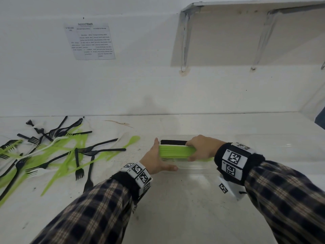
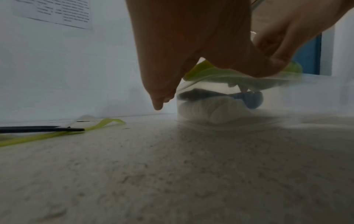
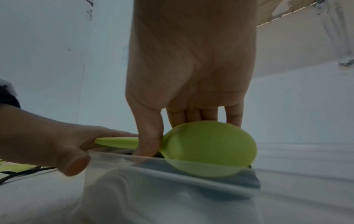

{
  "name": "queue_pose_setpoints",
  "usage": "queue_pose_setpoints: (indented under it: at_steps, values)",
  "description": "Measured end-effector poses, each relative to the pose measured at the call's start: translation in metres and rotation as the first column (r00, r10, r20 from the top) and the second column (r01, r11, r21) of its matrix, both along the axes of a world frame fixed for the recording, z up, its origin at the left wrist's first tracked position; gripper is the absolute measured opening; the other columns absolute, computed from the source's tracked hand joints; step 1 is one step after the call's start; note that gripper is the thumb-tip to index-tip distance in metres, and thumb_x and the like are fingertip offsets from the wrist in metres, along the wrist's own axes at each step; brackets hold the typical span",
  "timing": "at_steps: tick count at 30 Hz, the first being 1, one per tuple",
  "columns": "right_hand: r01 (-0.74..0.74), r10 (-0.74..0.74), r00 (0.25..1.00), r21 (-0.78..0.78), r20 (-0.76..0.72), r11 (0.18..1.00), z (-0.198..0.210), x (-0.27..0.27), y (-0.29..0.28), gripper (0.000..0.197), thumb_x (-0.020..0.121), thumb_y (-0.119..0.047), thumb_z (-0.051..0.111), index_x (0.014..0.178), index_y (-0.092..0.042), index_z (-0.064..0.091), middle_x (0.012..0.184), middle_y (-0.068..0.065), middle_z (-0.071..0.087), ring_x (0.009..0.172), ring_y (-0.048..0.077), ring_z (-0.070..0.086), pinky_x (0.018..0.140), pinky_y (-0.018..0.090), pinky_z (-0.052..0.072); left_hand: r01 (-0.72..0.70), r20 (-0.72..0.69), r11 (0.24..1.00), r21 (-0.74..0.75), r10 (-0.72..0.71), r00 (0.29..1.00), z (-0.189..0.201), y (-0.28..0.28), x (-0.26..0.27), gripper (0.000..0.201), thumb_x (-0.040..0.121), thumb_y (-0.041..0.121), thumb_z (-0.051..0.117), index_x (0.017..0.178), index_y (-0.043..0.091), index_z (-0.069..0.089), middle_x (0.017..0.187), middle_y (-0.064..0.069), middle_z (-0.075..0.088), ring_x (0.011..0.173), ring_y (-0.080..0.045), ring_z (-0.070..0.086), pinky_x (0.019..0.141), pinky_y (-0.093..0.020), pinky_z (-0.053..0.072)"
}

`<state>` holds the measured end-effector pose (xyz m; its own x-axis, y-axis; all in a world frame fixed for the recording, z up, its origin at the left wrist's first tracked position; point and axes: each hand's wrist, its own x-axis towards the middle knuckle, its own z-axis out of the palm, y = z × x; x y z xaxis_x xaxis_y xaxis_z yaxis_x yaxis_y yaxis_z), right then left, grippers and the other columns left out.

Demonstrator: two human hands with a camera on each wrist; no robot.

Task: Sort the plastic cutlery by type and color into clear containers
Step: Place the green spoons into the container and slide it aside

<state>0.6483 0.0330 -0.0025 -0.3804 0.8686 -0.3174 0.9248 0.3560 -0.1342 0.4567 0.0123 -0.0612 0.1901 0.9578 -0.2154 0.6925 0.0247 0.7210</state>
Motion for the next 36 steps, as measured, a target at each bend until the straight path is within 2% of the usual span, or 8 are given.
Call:
queue_pose_setpoints:
  at_steps: [4,13,18,22,28,30,33,36]
  values:
    - [0.031,-0.036,0.996,-0.074,-0.08,0.997,0.007,0.008,0.003,0.032,0.08,-0.038,0.067,0.106,-0.021,0.06,0.093,-0.004,0.057,0.086,0.016,0.055,0.073,0.027,0.042,0.007,0.002,1.0,0.019,-0.007,1.0,-0.003,0.002,0.001,0.131,0.067,0.04,0.082,0.148,0.006,-0.015,0.159,-0.004,0.009,0.144,-0.016,0.017,0.114,-0.025,0.019]
    - [0.047,-0.046,0.999,-0.179,0.009,0.983,0.009,0.012,0.006,0.048,0.081,-0.04,0.066,0.123,-0.02,0.058,0.111,-0.003,0.061,0.101,0.017,0.057,0.091,0.031,0.044,0.01,0.026,0.999,0.038,-0.011,1.0,-0.007,0.002,0.003,0.129,0.067,0.04,0.081,0.149,0.006,-0.013,0.158,-0.003,0.012,0.143,-0.016,0.019,0.107,-0.018,0.02]
    - [0.042,-0.042,0.999,-0.156,0.008,0.987,0.006,0.005,0.009,0.041,0.083,-0.039,0.065,0.116,-0.016,0.062,0.106,0.0,0.065,0.096,0.018,0.059,0.085,0.03,0.046,0.007,0.097,0.994,0.107,-0.018,0.995,-0.007,0.003,0.006,0.09,0.07,0.027,0.082,0.136,0.011,0.024,0.122,0.007,0.043,0.111,-0.008,0.045,0.077,-0.004,0.031]
    - [0.029,-0.022,0.999,-0.15,0.049,0.988,0.006,0.001,0.01,0.038,0.084,-0.037,0.064,0.114,-0.014,0.062,0.105,0.003,0.065,0.089,0.018,0.057,0.077,0.028,0.044,0.011,0.108,0.993,0.121,-0.024,0.994,-0.015,0.006,0.005,0.081,0.071,0.03,0.081,0.129,0.016,0.027,0.12,0.003,0.048,0.11,-0.011,0.048,0.085,-0.015,0.035]
    - [0.029,-0.016,0.998,-0.192,0.067,0.981,0.01,-0.001,0.012,0.039,0.083,-0.035,0.065,0.116,-0.014,0.062,0.106,0.005,0.064,0.088,0.017,0.056,0.076,0.028,0.043,0.038,0.077,0.996,0.082,-0.044,0.996,-0.015,0.009,0.004,0.117,0.072,0.045,0.077,0.148,0.004,-0.002,0.143,-0.001,0.032,0.132,-0.015,0.034,0.105,-0.02,0.028]
    - [0.03,-0.015,0.997,-0.206,0.075,0.978,0.011,-0.002,0.014,0.039,0.083,-0.036,0.065,0.116,-0.015,0.062,0.104,0.003,0.064,0.087,0.017,0.055,0.076,0.028,0.042,0.023,0.079,0.997,0.078,-0.029,0.996,-0.015,0.008,0.004,0.119,0.064,0.058,0.076,0.147,0.006,0.007,0.141,-0.003,0.038,0.128,-0.018,0.04,0.106,-0.026,0.034]
    - [0.04,-0.023,0.996,-0.184,0.091,0.982,0.01,-0.004,0.014,0.039,0.082,-0.037,0.066,0.114,-0.016,0.063,0.096,-0.002,0.061,0.085,0.016,0.056,0.075,0.028,0.043,0.018,0.121,0.996,0.083,-0.028,0.992,-0.016,0.008,0.005,0.088,0.073,0.037,0.078,0.135,0.007,0.022,0.125,-0.001,0.047,0.116,-0.014,0.047,0.091,-0.017,0.036]
    - [0.031,-0.016,0.994,-0.136,0.106,0.99,0.008,-0.007,0.013,0.037,0.08,-0.034,0.068,0.112,-0.016,0.064,0.092,-0.001,0.062,0.082,0.016,0.057,0.07,0.026,0.045,0.026,0.138,0.994,0.102,-0.04,0.99,-0.018,0.009,0.004,0.102,0.07,0.045,0.078,0.141,0.004,0.017,0.13,-0.005,0.047,0.121,-0.018,0.047,0.101,-0.028,0.039]
